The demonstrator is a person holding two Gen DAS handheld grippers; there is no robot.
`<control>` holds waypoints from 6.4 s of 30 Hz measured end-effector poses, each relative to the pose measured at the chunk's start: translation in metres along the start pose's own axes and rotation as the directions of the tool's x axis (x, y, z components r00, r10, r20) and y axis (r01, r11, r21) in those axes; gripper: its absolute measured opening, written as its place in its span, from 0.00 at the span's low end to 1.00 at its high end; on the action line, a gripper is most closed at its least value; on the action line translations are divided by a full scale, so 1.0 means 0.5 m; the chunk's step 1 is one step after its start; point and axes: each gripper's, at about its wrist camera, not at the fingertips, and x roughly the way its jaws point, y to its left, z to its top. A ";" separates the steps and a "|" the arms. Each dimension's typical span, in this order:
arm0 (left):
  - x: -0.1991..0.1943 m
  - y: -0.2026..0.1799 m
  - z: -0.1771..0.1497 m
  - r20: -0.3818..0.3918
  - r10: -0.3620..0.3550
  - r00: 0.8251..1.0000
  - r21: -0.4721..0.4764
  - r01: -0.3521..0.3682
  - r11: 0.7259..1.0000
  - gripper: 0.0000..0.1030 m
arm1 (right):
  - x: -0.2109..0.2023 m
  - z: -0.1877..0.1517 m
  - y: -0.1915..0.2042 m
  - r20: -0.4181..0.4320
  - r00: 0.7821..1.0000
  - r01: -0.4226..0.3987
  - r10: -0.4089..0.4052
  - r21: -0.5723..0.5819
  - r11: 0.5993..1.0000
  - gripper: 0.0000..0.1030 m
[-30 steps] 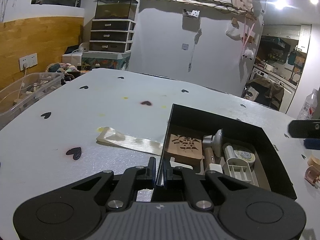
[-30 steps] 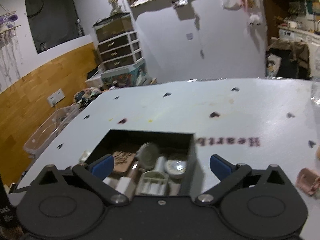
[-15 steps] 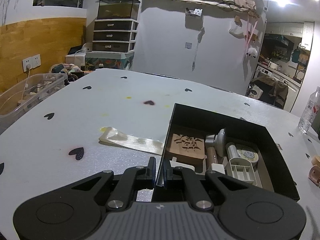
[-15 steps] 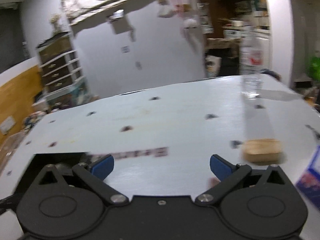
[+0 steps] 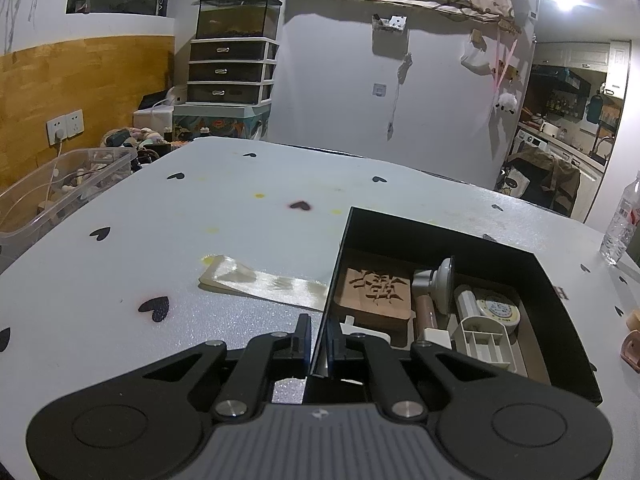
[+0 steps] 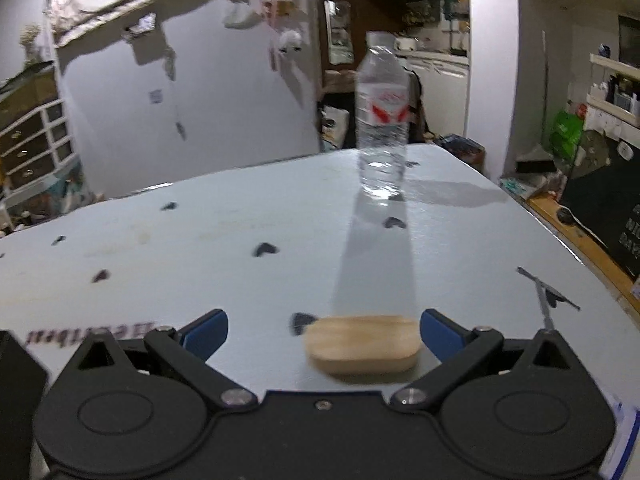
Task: Organize rigid objects
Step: 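Move the right tool to the oval wooden block, then grasp the oval wooden block with the right tool, then lower the wooden block into the black box and open the right tool, then move the right tool to the pink eyelash curler, then grasp the pink eyelash curler with the right tool, then lower the pink curler into the black box and open the right tool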
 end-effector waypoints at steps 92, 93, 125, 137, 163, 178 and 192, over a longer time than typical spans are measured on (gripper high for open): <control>0.006 0.035 -0.009 0.012 -0.103 0.995 -0.036 0.103 0.994 0.08 | -0.144 -0.086 0.577 -0.669 0.677 -0.690 0.306 -0.722 -0.051 0.96; 0.006 0.035 -0.009 0.011 -0.102 0.995 -0.036 0.102 0.994 0.08 | -0.147 -0.083 0.576 -0.665 0.678 -0.688 0.314 -0.724 -0.048 0.96; -0.005 0.016 -0.005 0.005 -0.046 0.999 -0.031 0.046 0.998 0.08 | -0.153 -0.024 0.268 -0.179 0.896 -0.441 0.407 -0.467 0.767 1.00; -0.005 0.016 -0.005 0.005 -0.045 0.999 -0.030 0.045 0.999 0.08 | -0.115 -0.114 0.124 -0.032 0.967 -0.255 0.253 -0.106 0.961 1.00; -0.014 0.012 -0.001 0.002 -0.026 1.000 -0.025 0.026 0.999 0.08 | 0.014 -0.149 0.082 -0.034 0.990 -0.131 0.137 0.140 0.981 0.90; -0.004 0.012 0.000 -0.001 -0.030 1.000 -0.012 0.030 0.999 0.06 | -0.028 -0.145 0.121 -0.014 0.987 -0.160 0.160 0.007 0.987 0.55; -0.002 0.013 -0.002 0.005 -0.035 0.999 -0.021 0.035 0.999 0.06 | -0.178 -0.082 0.351 -0.049 0.768 -0.626 0.639 -0.268 0.732 0.55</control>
